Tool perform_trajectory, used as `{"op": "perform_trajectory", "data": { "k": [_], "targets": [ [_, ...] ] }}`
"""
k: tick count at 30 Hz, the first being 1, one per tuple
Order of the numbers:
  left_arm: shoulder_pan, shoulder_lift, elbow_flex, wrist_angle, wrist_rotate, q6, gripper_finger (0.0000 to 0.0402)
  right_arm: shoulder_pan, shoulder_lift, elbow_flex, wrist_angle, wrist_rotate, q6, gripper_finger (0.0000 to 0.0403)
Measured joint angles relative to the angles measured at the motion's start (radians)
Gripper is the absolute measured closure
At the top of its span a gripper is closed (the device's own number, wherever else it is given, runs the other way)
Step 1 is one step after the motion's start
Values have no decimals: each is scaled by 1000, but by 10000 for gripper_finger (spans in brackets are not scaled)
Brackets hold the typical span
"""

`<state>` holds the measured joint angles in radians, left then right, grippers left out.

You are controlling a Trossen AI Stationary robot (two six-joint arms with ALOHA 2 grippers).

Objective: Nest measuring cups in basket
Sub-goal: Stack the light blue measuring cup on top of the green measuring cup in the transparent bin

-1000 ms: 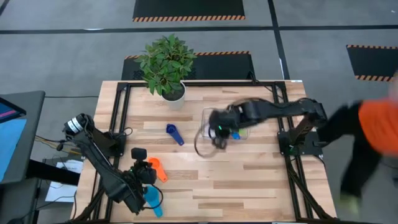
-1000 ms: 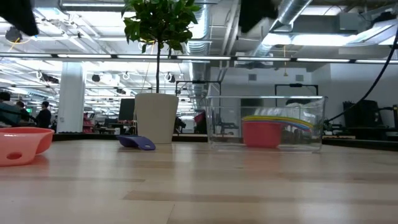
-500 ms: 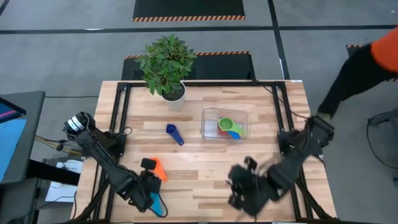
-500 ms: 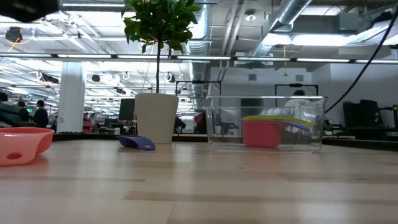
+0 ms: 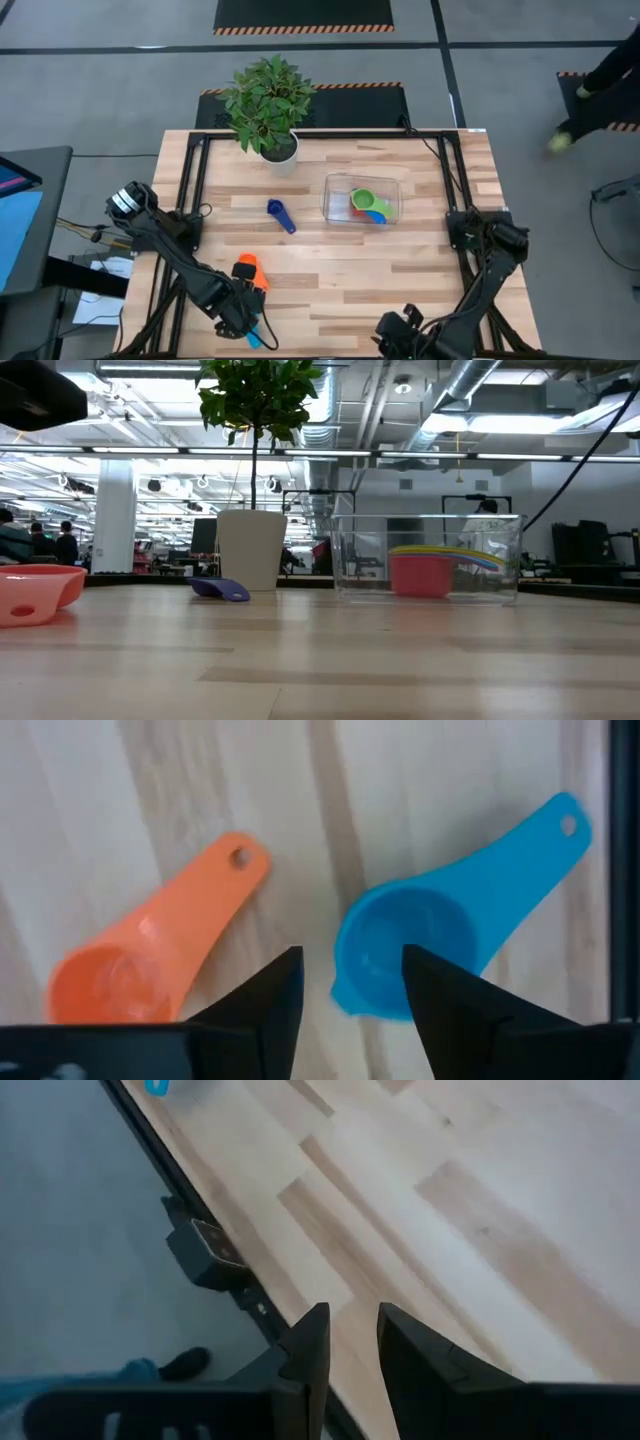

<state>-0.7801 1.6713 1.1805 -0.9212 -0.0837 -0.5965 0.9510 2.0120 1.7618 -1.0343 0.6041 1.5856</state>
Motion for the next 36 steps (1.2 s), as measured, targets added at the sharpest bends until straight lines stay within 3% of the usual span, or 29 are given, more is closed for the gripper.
{"op": "perform_trajectory", "data": {
  "k": [9, 18, 21, 24, 29, 36],
  "targets": [
    [-2, 108, -1, 23, 63, 69, 239, 11, -2, 0, -3, 0, 19, 292],
    [21, 221, 2, 23, 53, 114, 243, 18, -5, 0, 27, -3, 3, 292],
    [38, 240, 6, 21, 110, 103, 283, 24, -5, 0, 27, -3, 3, 292],
    [66, 237, 36, 9, 180, 95, 372, 37, -5, 0, 27, -3, 2, 292],
    [126, 189, 245, -59, 139, 140, 397, 83, -8, 0, 25, 4, 3, 292],
    [338, 190, 629, -69, -185, 366, 399, 182, -18, 0, 18, 141, 19, 292]
  ]
}}
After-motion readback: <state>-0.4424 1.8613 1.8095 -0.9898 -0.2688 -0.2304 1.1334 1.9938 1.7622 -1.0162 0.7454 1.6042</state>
